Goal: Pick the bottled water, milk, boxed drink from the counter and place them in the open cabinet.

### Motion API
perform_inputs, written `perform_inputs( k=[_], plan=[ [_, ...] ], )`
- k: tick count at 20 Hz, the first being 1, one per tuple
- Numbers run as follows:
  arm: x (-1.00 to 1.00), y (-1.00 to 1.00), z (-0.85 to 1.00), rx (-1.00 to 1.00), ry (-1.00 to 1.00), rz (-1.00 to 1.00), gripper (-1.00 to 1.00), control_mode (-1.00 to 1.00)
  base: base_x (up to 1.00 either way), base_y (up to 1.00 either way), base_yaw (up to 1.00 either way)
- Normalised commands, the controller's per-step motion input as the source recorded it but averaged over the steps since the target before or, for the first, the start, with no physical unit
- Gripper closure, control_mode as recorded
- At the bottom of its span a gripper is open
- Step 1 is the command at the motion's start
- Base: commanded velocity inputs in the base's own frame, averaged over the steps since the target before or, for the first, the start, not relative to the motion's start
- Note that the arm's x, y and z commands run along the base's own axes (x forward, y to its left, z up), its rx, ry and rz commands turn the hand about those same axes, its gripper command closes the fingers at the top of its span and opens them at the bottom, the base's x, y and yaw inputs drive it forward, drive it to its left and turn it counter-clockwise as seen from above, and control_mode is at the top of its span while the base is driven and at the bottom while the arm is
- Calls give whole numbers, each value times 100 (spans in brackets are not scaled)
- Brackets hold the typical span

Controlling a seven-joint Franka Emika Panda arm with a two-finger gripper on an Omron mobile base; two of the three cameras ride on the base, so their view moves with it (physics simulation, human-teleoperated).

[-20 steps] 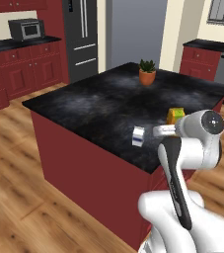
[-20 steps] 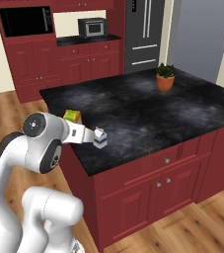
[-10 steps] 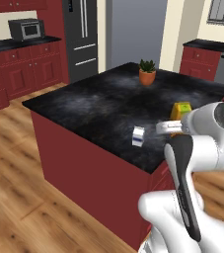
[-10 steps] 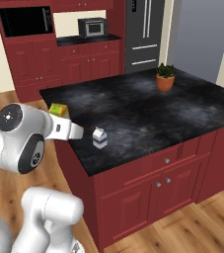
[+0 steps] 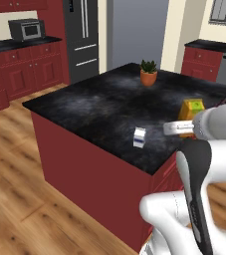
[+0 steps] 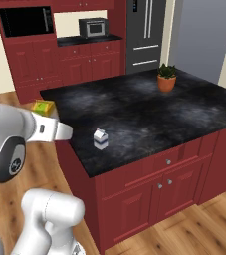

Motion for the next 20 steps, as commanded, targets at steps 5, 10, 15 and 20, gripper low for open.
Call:
perform_inputs(
  k=[5, 10, 15, 20],
  plan=[
    [-45, 2, 14, 0, -7, 0, 100, -100, 0, 0, 0],
    [-32, 0, 8, 0, 0, 0, 100, -100, 0, 0, 0],
    [-37, 0, 3, 0, 0, 0, 100, -100, 0, 0, 0],
    [-7, 0, 0, 0, 0, 0, 100, -100, 0, 0, 0]
  ],
)
